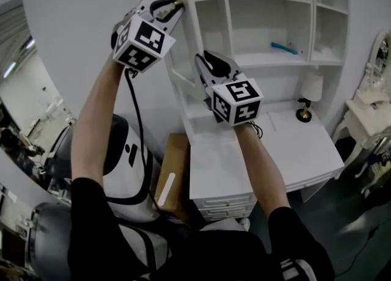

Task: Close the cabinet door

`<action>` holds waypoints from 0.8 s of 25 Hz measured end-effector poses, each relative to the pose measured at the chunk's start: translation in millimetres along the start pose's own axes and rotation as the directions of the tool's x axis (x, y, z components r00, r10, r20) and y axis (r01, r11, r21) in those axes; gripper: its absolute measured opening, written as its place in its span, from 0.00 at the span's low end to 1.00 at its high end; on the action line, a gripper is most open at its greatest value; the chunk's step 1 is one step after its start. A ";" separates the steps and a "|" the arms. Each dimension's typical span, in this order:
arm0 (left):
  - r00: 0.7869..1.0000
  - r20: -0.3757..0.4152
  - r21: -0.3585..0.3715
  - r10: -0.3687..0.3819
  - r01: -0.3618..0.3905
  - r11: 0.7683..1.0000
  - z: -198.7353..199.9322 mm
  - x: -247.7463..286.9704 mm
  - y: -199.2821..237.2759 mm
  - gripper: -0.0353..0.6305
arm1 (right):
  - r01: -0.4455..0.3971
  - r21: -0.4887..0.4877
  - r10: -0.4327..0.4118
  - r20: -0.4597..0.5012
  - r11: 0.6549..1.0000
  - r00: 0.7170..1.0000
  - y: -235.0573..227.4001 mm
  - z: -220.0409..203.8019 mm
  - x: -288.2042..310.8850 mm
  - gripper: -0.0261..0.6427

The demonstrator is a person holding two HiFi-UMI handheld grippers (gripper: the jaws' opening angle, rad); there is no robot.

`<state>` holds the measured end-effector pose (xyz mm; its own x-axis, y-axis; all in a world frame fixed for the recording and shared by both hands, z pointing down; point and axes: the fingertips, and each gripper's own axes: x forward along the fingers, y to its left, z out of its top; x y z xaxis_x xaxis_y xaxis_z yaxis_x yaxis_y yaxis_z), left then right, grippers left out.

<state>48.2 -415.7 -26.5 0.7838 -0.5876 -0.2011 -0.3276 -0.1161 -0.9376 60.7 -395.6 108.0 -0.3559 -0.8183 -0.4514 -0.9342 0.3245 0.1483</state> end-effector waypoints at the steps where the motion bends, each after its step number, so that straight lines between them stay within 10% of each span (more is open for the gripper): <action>1: 1.000 0.005 0.007 0.000 0.000 1.000 2.2 4.2 -0.6 0.19 | 0.003 0.004 -0.003 0.001 1.000 1.000 -5.2 0.1 -0.1 0.16; 20: 1.000 -0.010 0.162 -0.022 0.024 0.986 21.4 88.5 -28.4 0.19 | -0.003 0.156 0.003 -0.001 0.988 1.000 -102.6 -23.3 5.8 0.17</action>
<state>138.1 -447.3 -23.7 0.7854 -0.5931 -0.1772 -0.2192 0.0013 -0.9757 153.9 -444.7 110.8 -0.3587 -0.8180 -0.4497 -0.9178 0.3968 0.0104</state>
